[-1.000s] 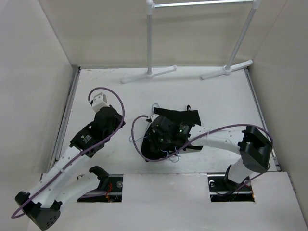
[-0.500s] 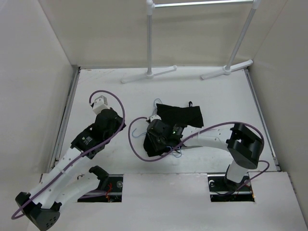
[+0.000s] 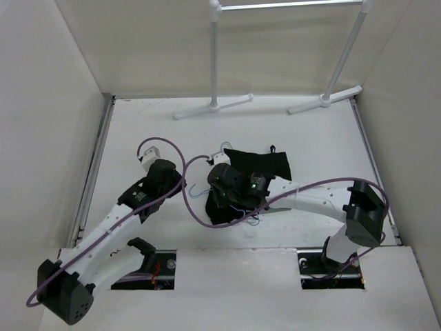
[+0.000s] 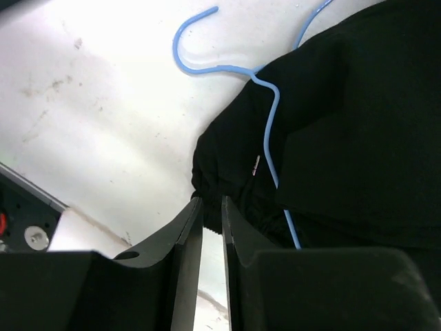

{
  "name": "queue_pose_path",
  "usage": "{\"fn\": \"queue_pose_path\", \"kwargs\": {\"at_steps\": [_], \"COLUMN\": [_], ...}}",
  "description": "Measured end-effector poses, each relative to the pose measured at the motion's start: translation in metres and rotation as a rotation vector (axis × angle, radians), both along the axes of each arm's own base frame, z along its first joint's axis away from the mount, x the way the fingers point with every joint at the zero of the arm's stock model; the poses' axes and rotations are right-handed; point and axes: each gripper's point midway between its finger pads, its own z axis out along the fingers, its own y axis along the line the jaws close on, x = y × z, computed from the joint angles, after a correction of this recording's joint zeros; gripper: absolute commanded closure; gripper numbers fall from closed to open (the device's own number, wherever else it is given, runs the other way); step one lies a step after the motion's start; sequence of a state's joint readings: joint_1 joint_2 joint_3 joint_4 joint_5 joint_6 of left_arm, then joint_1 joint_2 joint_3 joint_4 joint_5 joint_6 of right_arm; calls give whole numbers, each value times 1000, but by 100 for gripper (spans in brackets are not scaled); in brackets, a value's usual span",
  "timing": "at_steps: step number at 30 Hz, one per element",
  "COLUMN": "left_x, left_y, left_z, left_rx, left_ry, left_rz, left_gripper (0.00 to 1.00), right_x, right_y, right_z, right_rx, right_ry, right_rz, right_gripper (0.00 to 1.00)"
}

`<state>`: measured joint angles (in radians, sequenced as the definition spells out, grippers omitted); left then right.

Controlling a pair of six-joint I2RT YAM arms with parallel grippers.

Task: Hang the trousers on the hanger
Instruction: Pick up the hanger at the center of the board.

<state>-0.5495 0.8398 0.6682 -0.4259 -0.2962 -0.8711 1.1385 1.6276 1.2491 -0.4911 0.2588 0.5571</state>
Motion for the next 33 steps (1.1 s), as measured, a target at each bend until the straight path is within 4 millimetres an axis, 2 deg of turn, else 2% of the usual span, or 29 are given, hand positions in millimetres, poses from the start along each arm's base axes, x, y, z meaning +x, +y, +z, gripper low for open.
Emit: {"fn": "queue_pose_path", "kwargs": {"at_steps": [2, 5, 12, 16, 21, 29, 31, 33], "left_x": [5, 8, 2, -3, 1, 11, 16, 21], "left_y": [-2, -8, -33, -39, -42, -44, -47, -48], "left_z": [-23, -47, -68, -80, -92, -115, -115, -117], "left_rx": [-30, -92, -274, -330, -374, -390, -408, -418], "left_ry": [61, 133, 187, 224, 252, 279, 266, 258], "left_rz": [29, 79, 185, 260, 353, 453, 460, 467], "left_gripper": [66, 61, 53, 53, 53, 60, 66, 76], "right_x": [-2, -5, -3, -2, -2, -3, -2, -1], "right_y": [-3, -11, -26, -35, -42, -47, -49, -51], "right_z": [3, 17, 51, 51, 49, 57, 59, 59], "right_rx": [17, 64, 187, 202, 207, 237, 244, 247], "right_ry": [5, 6, -12, -8, 5, 3, 3, 6], "right_rz": [-13, -35, -92, -113, -125, -131, -136, -142], "right_gripper": [75, 74, 72, 72, 71, 71, 71, 71]}}
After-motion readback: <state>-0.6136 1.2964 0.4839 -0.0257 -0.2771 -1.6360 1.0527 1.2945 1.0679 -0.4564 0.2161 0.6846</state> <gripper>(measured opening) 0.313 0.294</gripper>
